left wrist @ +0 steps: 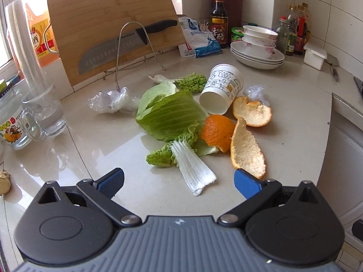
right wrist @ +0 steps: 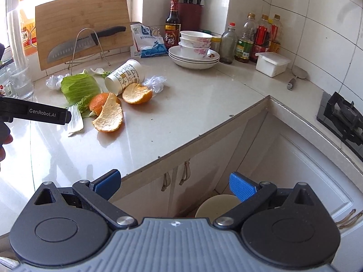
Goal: Collect trash
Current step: 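Move the left tool to the white cabbage stalk and close on it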
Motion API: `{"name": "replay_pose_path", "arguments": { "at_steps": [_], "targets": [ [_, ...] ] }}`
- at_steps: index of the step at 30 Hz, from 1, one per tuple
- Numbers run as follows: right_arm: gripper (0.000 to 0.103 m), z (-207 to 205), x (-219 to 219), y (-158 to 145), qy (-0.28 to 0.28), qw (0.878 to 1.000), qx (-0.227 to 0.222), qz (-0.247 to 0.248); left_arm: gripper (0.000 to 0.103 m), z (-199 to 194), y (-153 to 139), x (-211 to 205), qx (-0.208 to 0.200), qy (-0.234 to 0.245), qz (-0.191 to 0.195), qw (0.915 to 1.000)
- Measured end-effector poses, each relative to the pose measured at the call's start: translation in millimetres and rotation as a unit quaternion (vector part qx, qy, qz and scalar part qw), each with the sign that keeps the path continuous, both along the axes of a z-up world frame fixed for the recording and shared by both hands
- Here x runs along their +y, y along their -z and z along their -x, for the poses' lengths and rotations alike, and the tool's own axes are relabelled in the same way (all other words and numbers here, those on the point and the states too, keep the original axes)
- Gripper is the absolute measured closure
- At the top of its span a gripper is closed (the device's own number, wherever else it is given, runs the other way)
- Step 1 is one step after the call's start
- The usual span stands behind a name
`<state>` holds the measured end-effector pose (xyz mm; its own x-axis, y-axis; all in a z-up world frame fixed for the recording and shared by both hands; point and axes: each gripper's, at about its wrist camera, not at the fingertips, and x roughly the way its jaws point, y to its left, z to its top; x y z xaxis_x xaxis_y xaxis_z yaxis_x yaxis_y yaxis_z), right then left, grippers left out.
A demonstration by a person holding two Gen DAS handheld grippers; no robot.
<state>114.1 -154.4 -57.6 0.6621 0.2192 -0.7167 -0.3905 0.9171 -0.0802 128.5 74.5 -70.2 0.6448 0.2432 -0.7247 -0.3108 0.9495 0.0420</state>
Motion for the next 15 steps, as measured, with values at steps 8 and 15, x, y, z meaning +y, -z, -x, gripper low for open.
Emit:
{"name": "replay_pose_path", "arguments": {
  "at_steps": [8, 15],
  "targets": [
    [0.0, -45, 30, 10, -0.04, 0.999, 0.023, 0.011, 0.007, -32, 17, 8, 0.016, -0.013, 0.028, 0.9994],
    [0.0, -71, 47, 23, -0.119, 0.992, 0.04, 0.011, 0.019, -45, 26, 1, 0.029, -0.058, 0.04, 0.9971]
  ]
}}
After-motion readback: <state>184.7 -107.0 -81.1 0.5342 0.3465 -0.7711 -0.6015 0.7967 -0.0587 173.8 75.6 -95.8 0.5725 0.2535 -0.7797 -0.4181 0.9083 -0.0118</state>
